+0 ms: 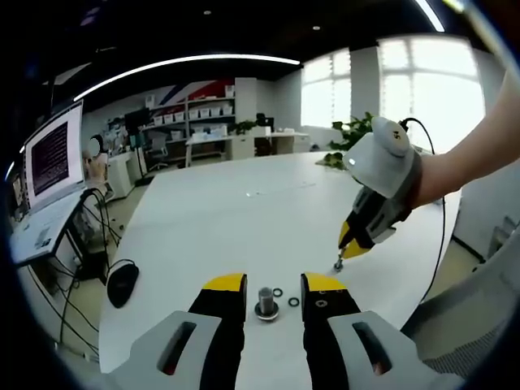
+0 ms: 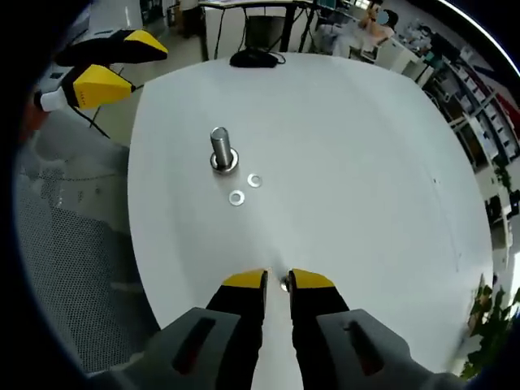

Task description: Place the washer onto the threaded stud by aligning its center hole with the stud, sliding it down to the base, and recovering from edge contact or off-axis alignment until the washer reaches the visible bottom stop.

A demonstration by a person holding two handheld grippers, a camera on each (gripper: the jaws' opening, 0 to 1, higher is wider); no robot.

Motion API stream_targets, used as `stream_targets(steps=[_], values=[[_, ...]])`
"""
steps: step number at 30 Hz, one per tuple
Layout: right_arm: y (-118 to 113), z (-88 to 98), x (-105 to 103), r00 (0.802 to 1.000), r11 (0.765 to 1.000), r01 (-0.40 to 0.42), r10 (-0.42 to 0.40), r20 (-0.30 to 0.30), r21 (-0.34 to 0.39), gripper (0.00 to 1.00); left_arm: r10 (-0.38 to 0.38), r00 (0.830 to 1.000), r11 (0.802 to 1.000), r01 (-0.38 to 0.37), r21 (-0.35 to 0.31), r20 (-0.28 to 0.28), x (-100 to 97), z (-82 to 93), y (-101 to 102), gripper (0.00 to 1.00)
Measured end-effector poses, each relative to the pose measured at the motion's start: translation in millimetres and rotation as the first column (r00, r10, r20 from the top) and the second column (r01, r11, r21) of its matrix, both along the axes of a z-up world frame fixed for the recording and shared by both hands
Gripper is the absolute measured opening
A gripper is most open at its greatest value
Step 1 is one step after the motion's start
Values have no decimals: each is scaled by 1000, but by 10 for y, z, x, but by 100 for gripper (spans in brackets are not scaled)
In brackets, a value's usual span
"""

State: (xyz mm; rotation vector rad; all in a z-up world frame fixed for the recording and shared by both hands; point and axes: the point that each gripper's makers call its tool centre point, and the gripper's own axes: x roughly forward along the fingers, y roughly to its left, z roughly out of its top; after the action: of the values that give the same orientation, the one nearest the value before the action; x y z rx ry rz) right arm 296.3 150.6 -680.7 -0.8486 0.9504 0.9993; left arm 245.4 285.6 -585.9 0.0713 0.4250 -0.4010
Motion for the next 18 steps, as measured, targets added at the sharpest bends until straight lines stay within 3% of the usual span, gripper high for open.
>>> stream_targets(steps=[14,18], values=[[542,-300,-155,992,995,-101,102,-69,17,13,46,999,999,-46,-20,-1,20,10,110,25],[667,-363,-171,989,991,-134,135,-66,27,13,50,999,999,-50,-19,1,20,14,118,25]])
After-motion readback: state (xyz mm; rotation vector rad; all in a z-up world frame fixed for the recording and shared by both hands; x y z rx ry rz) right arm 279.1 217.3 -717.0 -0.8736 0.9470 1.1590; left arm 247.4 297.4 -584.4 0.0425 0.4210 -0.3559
